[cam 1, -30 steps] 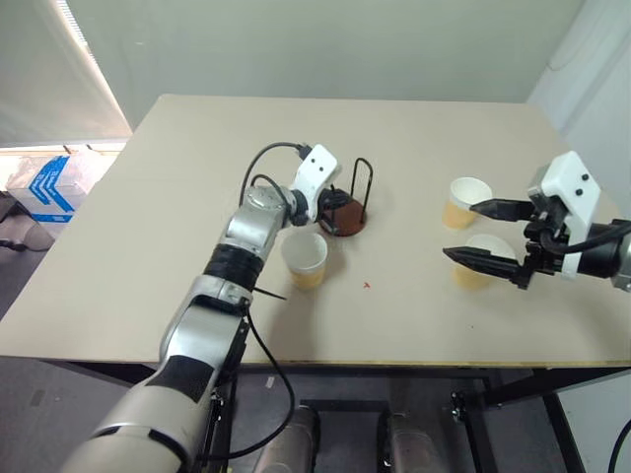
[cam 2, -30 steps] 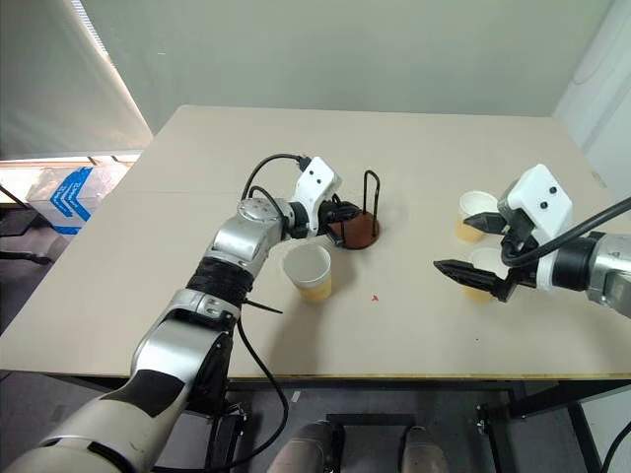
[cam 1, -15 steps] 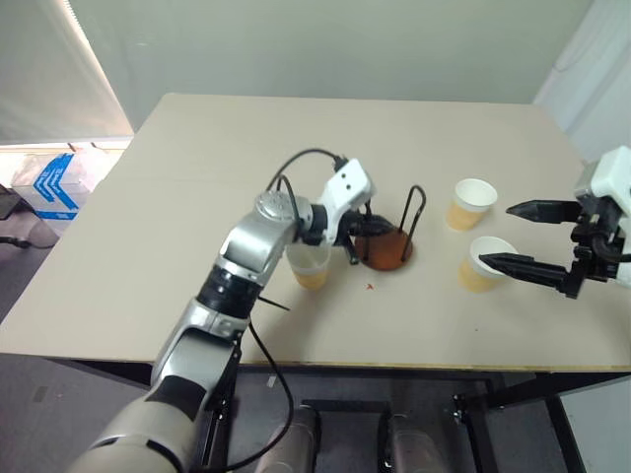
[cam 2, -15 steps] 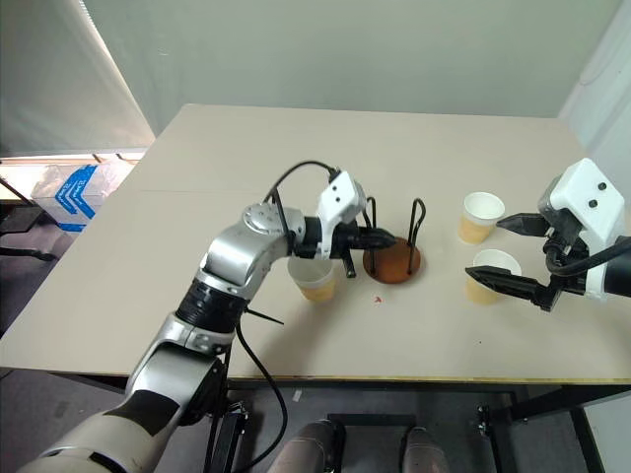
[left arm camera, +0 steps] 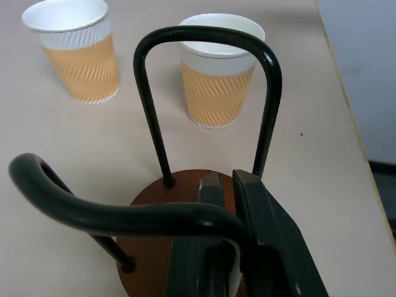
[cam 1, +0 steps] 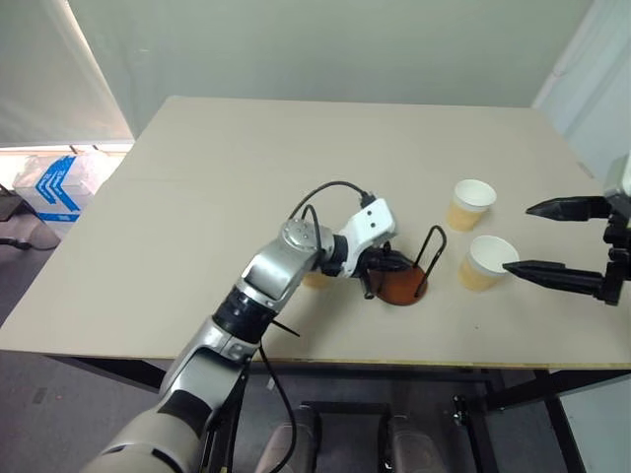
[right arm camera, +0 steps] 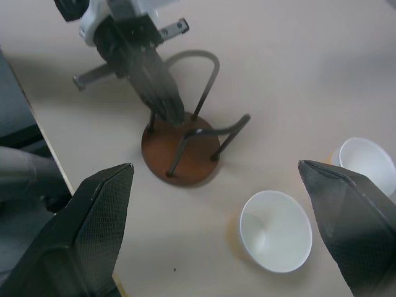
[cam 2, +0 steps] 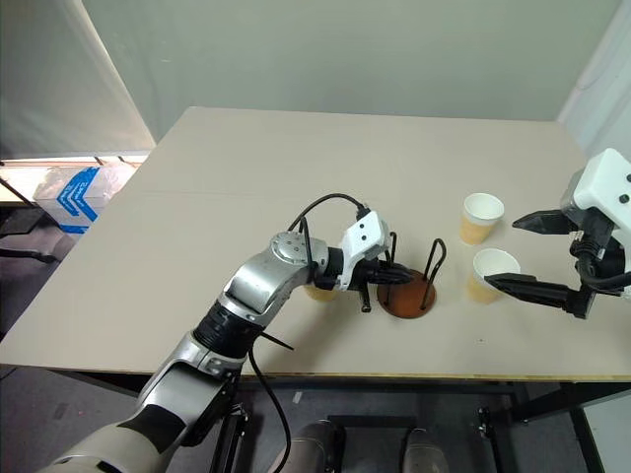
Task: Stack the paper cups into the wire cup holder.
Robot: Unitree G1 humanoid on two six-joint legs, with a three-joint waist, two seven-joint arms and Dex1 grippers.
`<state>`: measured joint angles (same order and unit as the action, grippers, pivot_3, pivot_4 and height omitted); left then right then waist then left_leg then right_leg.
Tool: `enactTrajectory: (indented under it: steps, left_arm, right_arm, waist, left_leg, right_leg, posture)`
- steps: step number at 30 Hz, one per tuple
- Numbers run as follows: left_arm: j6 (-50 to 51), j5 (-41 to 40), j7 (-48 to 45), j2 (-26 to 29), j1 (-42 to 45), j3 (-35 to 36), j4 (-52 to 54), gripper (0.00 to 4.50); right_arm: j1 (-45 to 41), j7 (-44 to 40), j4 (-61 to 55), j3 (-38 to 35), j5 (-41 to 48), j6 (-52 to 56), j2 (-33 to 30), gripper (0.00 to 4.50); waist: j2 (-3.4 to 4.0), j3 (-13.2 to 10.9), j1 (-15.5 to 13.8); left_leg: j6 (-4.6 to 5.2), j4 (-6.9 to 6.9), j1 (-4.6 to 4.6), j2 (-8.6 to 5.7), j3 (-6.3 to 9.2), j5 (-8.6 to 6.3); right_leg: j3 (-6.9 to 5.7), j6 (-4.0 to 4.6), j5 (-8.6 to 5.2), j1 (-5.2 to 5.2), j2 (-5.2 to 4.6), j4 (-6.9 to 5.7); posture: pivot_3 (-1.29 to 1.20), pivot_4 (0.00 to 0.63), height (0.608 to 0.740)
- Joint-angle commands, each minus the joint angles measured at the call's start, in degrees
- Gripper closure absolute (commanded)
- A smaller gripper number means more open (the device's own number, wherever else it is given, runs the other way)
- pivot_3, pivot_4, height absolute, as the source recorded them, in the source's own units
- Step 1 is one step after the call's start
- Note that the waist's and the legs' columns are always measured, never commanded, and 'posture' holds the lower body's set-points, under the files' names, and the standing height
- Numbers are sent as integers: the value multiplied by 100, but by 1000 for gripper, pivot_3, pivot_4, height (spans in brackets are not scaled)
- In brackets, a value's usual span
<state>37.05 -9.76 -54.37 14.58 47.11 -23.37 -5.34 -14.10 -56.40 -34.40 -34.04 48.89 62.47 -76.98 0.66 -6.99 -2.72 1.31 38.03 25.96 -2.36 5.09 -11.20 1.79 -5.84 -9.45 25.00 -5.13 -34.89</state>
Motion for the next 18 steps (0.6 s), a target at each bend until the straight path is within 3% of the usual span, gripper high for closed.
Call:
enactTrajectory:
  steps: [1,3,12,18]
  left_arm:
    - [-188,160,17,44,-49,-129,79,3884]
    - [-153,123,-62,81,-72,-142,160,3377]
    - [-123,162,11,298,-118,-106,367,111]
    - [-188,193,-97,611,-51,-62,465,31]
  right_arm:
    - [-159,126,-35,91,68,-147,24,0]
    - [-186,145,-26,164,75,-179,32,0]
    - [-398,222,125,570,-1,-427,80,0]
    - [-490,197,247,762,-61,-584,49,0]
  waist:
    - [0,0,1]
    - [1,0,1]
    - [2,1,-1]
    - [2,1,0]
  left_leg:
    - [2,0,-3,0,1,-1]
    - [2,-1,-4,1,2,-1]
    - [-9,-1,1,-1,2,0]
    - [-18,0,0,0,3,-4]
  right_leg:
    - [0,0,0,-3,0,0]
    - [-1,-1,-1,-3,1,-1]
    - [0,-4,-5,-3,0,3]
    - [-1,-3,-3,-3,0,2]
  posture:
    - [0,150,740]
    - [0,150,740]
    - [0,150,740]
    - [0,150,740]
